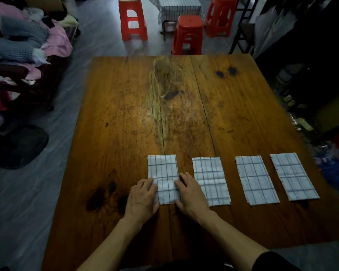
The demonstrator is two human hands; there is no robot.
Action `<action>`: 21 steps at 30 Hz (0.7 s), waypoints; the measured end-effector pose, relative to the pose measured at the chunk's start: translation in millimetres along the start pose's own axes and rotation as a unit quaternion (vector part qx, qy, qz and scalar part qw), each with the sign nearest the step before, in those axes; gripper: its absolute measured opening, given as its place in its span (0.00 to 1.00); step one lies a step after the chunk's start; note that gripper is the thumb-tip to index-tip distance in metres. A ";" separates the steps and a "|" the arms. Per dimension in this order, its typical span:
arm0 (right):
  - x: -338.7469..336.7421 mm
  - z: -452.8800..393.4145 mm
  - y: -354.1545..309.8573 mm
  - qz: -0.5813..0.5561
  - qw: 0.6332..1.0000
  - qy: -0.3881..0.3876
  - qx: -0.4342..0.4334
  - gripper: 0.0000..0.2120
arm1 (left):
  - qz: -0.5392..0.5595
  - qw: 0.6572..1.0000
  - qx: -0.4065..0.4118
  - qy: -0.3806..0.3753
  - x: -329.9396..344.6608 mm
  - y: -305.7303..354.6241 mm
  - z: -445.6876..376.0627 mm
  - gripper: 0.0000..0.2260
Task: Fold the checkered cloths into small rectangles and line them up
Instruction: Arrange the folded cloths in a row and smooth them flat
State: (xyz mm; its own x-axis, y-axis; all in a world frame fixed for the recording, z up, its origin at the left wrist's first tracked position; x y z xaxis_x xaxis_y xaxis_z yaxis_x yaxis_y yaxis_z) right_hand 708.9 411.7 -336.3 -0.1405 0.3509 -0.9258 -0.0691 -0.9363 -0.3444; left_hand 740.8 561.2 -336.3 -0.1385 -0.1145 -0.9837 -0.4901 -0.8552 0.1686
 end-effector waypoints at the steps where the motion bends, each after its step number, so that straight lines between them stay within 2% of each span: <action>1: -0.6 -1.6 -0.2 -0.001 1.000 0.002 -0.004 0.32 | 0.002 1.000 -0.003 -0.003 0.4 -0.8 -2.0 0.28; 6: -0.1 -5.6 -0.7 0.004 1.000 0.003 -0.016 0.32 | 0.010 1.000 -0.002 -0.005 1.7 -2.8 -8.1 0.27; 11: 2.1 -1.1 -1.6 0.009 1.000 0.007 -0.020 0.31 | 0.011 0.996 -0.085 0.018 -5.6 -12.1 -9.4 0.29; 21: 2.0 13.0 1.2 0.014 1.000 0.004 0.000 0.32 | 0.005 0.999 -0.045 0.000 4.9 -3.3 -3.7 0.28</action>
State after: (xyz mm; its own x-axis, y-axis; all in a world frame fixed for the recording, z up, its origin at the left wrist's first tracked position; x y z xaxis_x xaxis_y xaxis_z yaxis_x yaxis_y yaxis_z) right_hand 695.6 411.5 -336.5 -0.1335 0.3253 -0.9361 -0.0649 -0.9454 -0.3193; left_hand 744.9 561.6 -341.9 -0.1429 -0.1225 -0.9821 -0.4088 -0.8964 0.1713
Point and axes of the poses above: each hand's wrist, its own z-axis away from the middle knuckle, its own x-axis out of the palm, y = z × x, the point moved 8 cm from there along -z, towards the middle knuckle, and after that the axes turned 7 degrees about y, right-handed, at the moved point
